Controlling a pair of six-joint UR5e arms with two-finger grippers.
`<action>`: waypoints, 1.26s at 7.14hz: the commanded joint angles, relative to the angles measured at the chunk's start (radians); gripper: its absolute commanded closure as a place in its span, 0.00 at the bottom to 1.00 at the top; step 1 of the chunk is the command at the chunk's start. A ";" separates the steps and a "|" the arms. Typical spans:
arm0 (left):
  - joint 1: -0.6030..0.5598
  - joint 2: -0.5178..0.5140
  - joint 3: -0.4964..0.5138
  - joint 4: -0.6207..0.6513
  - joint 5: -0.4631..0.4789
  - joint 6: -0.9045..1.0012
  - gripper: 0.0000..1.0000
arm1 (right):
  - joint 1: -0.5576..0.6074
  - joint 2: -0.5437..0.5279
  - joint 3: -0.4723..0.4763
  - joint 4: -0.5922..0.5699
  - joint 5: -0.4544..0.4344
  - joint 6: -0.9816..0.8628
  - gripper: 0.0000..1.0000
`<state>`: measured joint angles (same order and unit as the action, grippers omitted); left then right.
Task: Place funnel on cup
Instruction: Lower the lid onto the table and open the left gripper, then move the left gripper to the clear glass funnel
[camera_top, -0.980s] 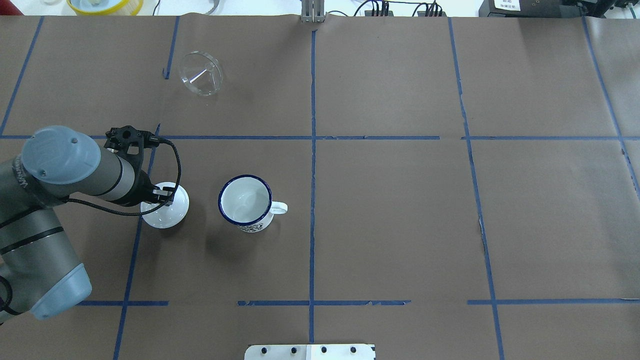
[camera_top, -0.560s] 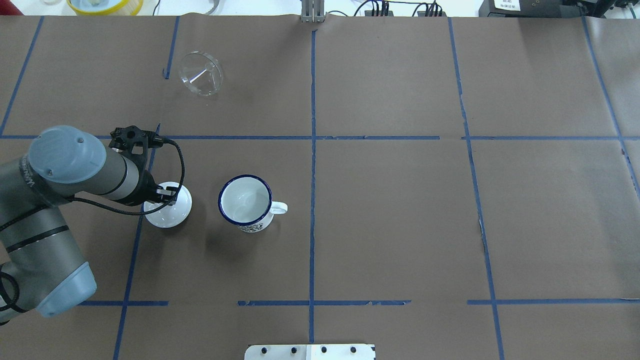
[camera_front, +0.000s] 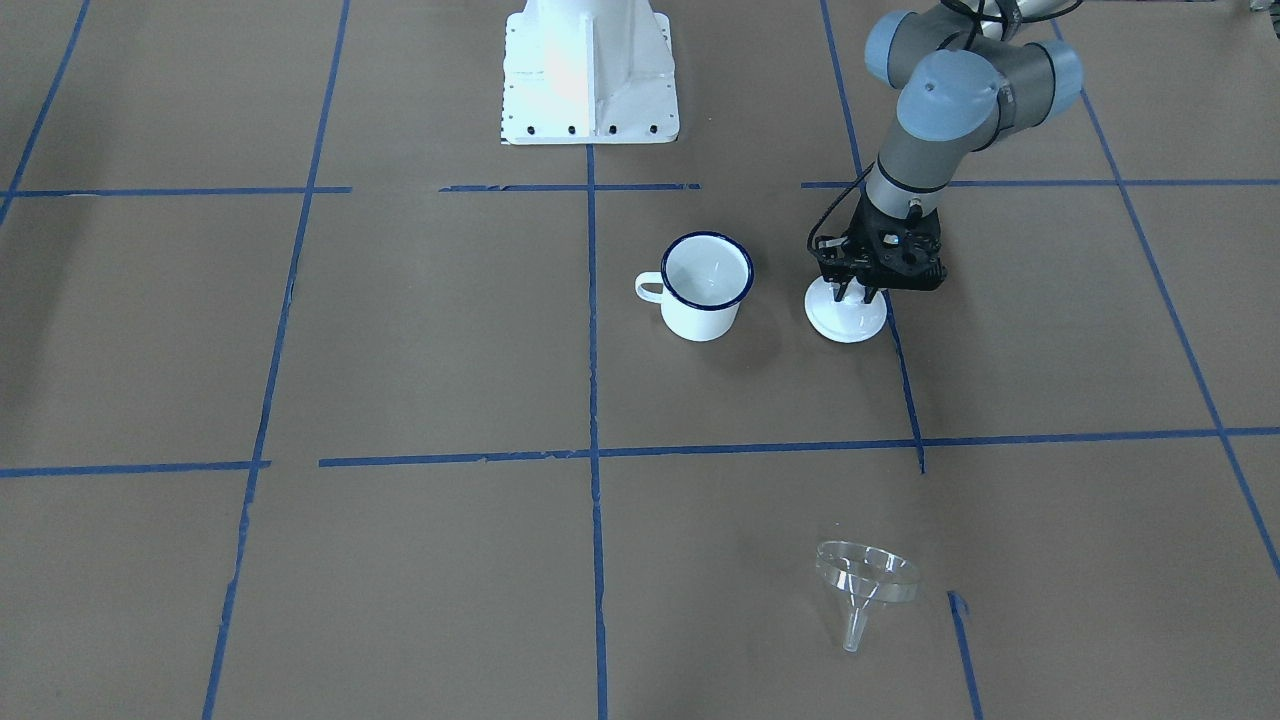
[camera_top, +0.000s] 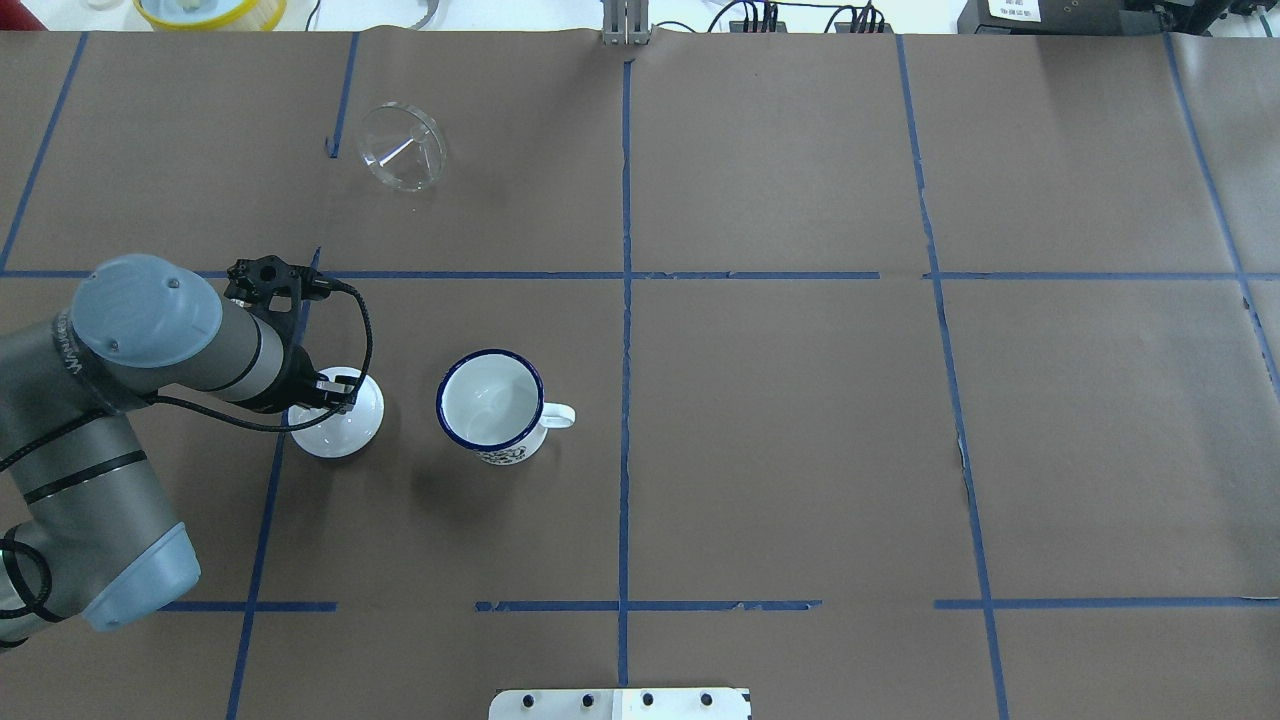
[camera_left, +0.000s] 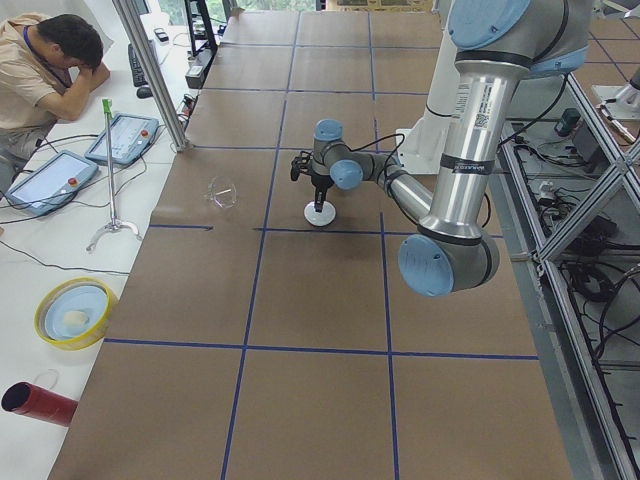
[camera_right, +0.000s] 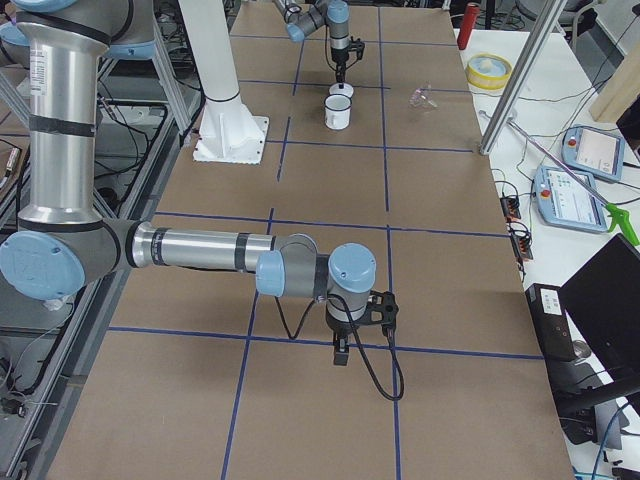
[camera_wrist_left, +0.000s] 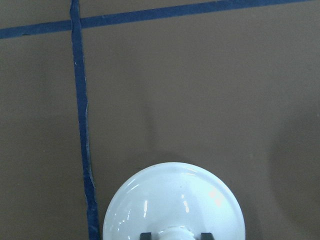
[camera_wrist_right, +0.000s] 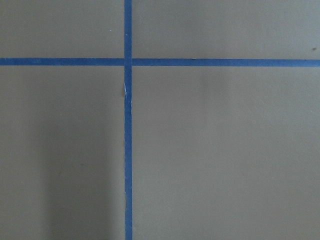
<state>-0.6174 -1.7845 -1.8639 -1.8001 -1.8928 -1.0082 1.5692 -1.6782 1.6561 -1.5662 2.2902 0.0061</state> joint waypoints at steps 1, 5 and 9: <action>0.002 -0.004 0.029 -0.039 0.000 -0.004 0.58 | 0.000 0.000 0.001 0.000 0.000 0.000 0.00; -0.065 -0.024 -0.055 -0.042 0.001 -0.017 0.00 | 0.000 0.000 0.001 0.000 0.000 0.000 0.00; -0.137 -0.090 -0.012 -0.348 0.143 -0.806 0.00 | 0.000 0.000 0.001 0.000 0.000 0.000 0.00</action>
<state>-0.7525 -1.8612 -1.9024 -1.9942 -1.8253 -1.5231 1.5693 -1.6782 1.6566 -1.5662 2.2902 0.0062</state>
